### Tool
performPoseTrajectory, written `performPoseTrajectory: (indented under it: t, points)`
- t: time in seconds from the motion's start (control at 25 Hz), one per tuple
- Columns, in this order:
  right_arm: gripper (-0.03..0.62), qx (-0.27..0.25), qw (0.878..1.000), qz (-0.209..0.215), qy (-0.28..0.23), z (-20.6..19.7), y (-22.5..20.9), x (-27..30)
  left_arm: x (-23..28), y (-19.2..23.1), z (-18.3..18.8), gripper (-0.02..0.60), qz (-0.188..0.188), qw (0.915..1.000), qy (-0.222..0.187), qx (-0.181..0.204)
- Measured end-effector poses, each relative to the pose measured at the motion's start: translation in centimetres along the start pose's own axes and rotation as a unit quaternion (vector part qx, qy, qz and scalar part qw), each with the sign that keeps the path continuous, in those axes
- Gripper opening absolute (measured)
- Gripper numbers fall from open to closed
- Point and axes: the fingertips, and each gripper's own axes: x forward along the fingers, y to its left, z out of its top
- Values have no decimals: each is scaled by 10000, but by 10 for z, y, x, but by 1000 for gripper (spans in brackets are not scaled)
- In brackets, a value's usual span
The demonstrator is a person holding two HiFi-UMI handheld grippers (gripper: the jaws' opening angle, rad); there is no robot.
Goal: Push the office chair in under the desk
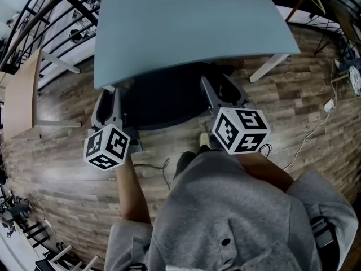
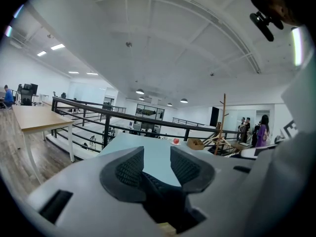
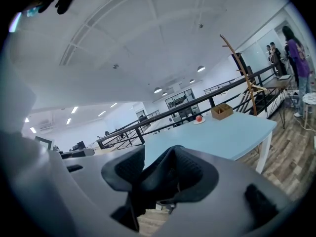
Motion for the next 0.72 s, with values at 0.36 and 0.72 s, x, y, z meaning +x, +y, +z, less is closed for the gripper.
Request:
performPoseTrajectory:
  t: [0.36, 0.72]
  points:
    - [204, -162, 9996, 157, 197, -4, 5, 0, -4, 3, 2, 160, 38, 9999, -49, 137]
    - [221, -1730, 9840, 399, 161, 9, 0, -38, -55, 11, 21, 164, 270, 9975, -490, 442]
